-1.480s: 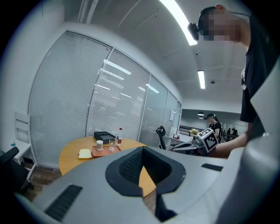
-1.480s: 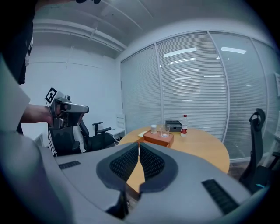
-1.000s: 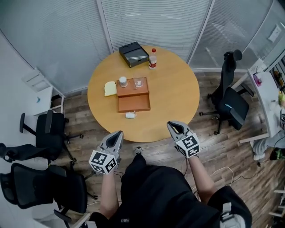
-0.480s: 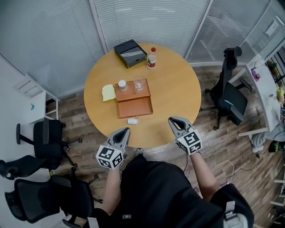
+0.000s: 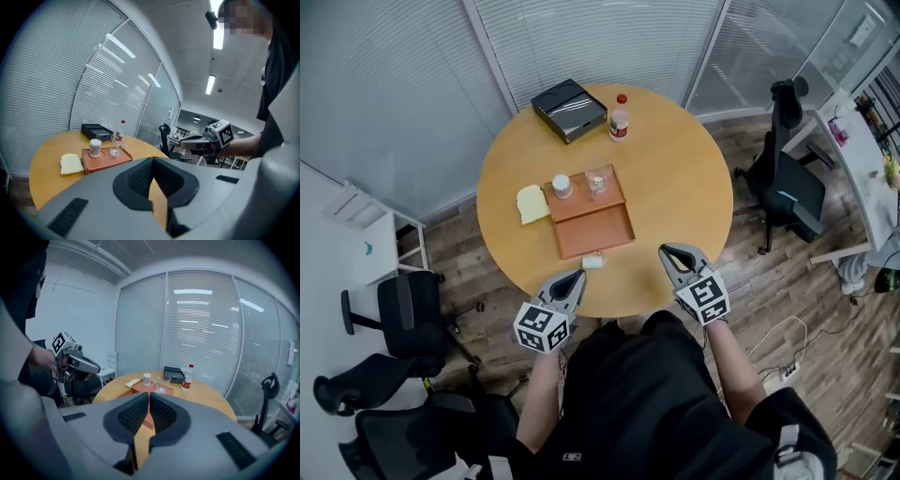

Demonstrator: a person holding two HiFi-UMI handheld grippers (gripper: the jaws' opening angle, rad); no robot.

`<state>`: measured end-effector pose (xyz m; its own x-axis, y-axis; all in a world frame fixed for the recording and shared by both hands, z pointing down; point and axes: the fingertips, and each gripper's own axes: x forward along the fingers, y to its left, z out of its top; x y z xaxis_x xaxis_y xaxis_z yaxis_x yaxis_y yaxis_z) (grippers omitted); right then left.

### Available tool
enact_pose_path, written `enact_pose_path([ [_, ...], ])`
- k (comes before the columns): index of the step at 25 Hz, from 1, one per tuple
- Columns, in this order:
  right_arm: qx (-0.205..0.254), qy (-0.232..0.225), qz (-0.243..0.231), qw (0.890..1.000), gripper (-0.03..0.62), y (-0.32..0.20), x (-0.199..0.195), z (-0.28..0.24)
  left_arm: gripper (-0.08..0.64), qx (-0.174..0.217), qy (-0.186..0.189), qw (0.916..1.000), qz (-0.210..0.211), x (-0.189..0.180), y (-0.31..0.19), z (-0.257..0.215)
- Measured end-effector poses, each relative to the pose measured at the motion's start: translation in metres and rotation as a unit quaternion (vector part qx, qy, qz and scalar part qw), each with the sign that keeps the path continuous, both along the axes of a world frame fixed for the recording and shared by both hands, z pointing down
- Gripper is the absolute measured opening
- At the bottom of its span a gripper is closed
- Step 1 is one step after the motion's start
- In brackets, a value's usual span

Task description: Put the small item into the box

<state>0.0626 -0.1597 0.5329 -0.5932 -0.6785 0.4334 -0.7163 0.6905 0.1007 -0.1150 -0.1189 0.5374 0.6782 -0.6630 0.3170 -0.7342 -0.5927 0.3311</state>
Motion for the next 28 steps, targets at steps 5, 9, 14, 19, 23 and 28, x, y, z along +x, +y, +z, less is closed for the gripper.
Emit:
enact_pose_path([
  [5, -0.014, 0.007, 0.003, 1.0, 0.009, -0.004, 0.003, 0.014, 0.006, -0.003, -0.006, 0.9999, 0.012, 0.003, -0.009, 0.006],
  [9, -0.018, 0.006, -0.013, 1.0, 0.009, -0.018, 0.001, 0.022, 0.006, -0.008, -0.006, 0.9999, 0.0, 0.005, -0.018, 0.015],
  [14, -0.015, 0.005, -0.04, 0.999, 0.009, -0.044, -0.009, 0.02, 0.006, -0.023, -0.016, 0.9995, -0.011, 0.01, -0.028, 0.026],
  [19, -0.014, 0.006, -0.058, 0.998, 0.009, -0.061, -0.013, 0.019, 0.006, -0.045, -0.039, 0.9982, -0.01, 0.017, -0.029, 0.045],
  [23, -0.018, 0.007, -0.067, 0.998, 0.009, -0.062, -0.011, 0.021, 0.006, -0.068, -0.005, 0.9974, -0.021, 0.023, -0.035, 0.065],
  [28, -0.037, 0.013, -0.065, 0.997, 0.009, -0.056, -0.001, 0.034, 0.012, -0.099, 0.023, 0.9939, -0.044, 0.028, -0.036, 0.086],
])
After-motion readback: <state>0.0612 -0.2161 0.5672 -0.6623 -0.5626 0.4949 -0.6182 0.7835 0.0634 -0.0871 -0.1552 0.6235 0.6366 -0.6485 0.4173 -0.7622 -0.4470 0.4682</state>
